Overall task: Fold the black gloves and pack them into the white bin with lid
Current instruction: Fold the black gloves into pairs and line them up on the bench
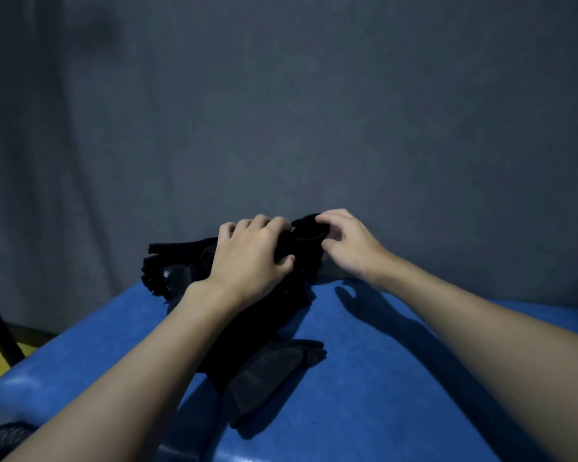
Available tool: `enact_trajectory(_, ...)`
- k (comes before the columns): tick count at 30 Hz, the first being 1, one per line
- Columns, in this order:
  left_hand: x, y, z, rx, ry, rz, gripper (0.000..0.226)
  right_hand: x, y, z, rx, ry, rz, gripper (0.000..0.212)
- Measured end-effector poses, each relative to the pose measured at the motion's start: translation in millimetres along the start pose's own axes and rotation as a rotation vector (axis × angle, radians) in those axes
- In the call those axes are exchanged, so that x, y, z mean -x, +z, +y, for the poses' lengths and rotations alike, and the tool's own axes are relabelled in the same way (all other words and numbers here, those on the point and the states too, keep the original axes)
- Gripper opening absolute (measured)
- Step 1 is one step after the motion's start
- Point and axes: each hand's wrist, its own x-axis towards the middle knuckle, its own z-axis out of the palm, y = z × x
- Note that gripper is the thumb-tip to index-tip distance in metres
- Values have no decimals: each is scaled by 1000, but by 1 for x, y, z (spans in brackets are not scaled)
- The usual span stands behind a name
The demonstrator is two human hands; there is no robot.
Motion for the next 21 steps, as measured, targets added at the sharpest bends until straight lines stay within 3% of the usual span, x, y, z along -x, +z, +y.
enact_trajectory(4,0,-12,8,95,19,56,67,19,-33,-23,-33,-96,119,41)
enact_trajectory(7,-2,-18,23,390,-1,-6,69,38,-58,-37,-49,-127,161,40)
enact_trajectory(14,-5,-24,68,945,-39,-64,7,84,-101,-39,-69,-57,190,33)
enact_trajectory(17,-4,-27,87,1059,-19,-166,8,102,-115,-30,-58,3,251,29)
enact_trajectory(21,-1,-25,109,1156,15,-355,16,121,-130,-21,-227,114,188,49)
